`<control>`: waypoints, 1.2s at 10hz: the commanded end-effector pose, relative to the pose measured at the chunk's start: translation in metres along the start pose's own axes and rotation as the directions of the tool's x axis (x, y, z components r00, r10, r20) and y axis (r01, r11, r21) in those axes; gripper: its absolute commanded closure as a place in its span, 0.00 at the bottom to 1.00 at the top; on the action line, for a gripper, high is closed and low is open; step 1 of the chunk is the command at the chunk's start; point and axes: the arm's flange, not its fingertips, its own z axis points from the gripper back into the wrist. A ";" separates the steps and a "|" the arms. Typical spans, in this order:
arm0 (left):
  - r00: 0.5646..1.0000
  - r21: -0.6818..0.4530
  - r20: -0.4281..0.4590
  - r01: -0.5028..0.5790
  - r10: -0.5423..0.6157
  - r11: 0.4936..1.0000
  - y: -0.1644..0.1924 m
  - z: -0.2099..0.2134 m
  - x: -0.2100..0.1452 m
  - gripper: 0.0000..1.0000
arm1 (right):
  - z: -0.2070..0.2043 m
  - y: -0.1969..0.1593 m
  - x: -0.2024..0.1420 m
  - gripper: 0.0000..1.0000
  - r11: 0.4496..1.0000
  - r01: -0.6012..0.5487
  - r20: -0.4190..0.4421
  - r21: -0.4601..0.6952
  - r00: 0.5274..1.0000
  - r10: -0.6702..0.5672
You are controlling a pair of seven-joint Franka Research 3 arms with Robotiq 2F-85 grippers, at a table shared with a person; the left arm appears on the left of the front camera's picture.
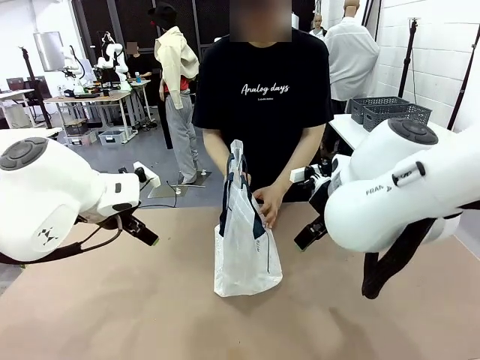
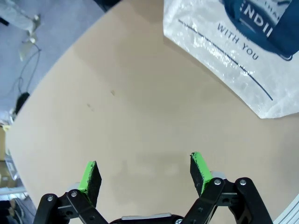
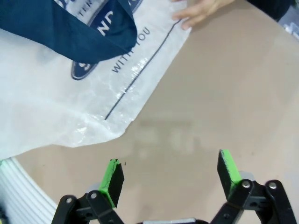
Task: Transfer purchased items from the store into the shopping bag.
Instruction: Open the Reusable shopping bag in the center of the table.
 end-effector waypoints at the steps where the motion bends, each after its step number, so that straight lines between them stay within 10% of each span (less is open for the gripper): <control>1: 0.999 0.075 0.046 0.007 -0.010 0.997 -0.027 0.021 -0.018 0.00 | 0.014 -0.016 0.005 0.00 0.999 -0.012 -0.018 0.050 1.000 0.013; 6: 0.980 0.256 0.165 0.068 -0.113 0.964 -0.052 0.075 -0.039 0.00 | 0.069 -0.020 0.055 0.00 0.996 -0.023 -0.040 0.091 0.999 0.027; 8: 0.993 0.156 0.065 0.083 -0.094 0.984 -0.064 0.093 -0.050 0.00 | 0.084 -0.026 0.079 0.00 0.997 -0.050 -0.017 0.061 0.999 0.051; 9: 0.983 0.211 0.141 0.091 -0.122 0.973 -0.024 0.068 0.040 0.00 | 0.083 -0.028 0.081 0.00 0.997 -0.066 -0.013 0.042 0.998 0.067; 12: 0.983 0.211 0.141 0.091 -0.122 0.973 -0.024 0.068 0.040 0.00 | 0.093 -0.022 0.082 0.00 0.998 -0.034 -0.004 0.047 0.999 0.034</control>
